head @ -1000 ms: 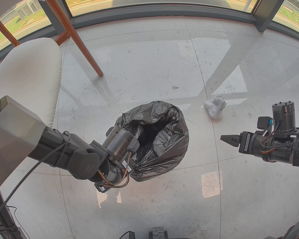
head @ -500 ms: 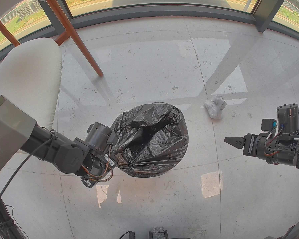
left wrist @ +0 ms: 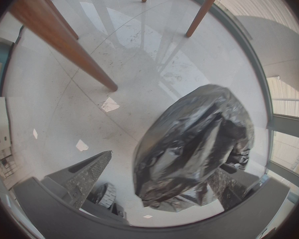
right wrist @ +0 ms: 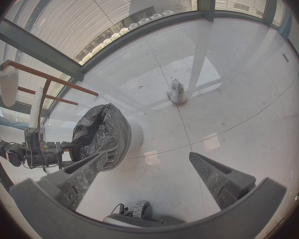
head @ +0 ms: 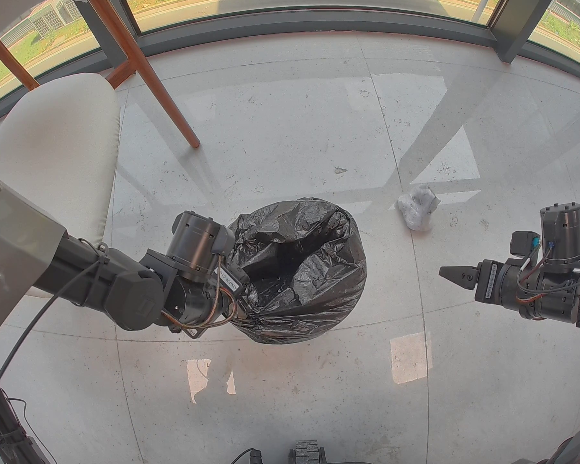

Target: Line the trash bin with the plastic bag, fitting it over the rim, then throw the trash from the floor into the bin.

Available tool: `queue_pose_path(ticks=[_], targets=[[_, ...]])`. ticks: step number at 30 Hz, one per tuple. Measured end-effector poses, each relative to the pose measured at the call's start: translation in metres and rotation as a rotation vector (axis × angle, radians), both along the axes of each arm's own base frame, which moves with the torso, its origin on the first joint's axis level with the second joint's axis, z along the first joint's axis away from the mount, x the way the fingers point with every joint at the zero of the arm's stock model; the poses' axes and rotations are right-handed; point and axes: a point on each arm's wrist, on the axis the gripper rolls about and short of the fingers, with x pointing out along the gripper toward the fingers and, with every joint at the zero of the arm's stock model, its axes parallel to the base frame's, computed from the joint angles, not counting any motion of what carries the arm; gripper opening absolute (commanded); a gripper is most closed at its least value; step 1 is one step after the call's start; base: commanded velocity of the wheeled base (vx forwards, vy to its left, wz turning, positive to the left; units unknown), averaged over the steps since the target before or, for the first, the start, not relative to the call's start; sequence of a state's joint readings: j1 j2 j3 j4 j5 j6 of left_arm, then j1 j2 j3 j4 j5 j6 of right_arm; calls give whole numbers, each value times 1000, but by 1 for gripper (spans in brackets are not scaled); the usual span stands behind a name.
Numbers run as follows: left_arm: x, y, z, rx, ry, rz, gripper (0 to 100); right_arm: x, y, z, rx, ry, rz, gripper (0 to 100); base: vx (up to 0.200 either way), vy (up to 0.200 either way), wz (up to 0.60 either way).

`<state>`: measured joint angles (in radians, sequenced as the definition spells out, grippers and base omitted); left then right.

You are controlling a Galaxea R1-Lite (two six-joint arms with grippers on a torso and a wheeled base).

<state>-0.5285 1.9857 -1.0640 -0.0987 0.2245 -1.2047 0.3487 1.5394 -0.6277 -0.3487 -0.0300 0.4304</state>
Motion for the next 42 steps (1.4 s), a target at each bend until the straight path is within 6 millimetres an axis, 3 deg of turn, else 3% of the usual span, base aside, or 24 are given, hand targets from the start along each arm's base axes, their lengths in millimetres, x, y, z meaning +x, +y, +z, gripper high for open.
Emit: queue_pose_path(ticks=[7,14,22,30,42], targets=[[-4,1,28,-74,-102,-12,100,-4,-13,-4,-7,12,-42,100,0,0,0],[-50,9,66,-135,-183,-78,100,-13,-29,-8,-12,21,-94,100,0,0,0],[-102,30,95,-198,-258,-162,100,-13,-41,-11,-18,7,-141,100,0,0,0],[-130,46,120,-142,-383,-374,100,9,-49,-12,-96,-117,-125,100,0,-50,0],[-144,61,137,-71,-499,-444,100,34,-66,-25,-187,-164,-83,100,0,-167,0]])
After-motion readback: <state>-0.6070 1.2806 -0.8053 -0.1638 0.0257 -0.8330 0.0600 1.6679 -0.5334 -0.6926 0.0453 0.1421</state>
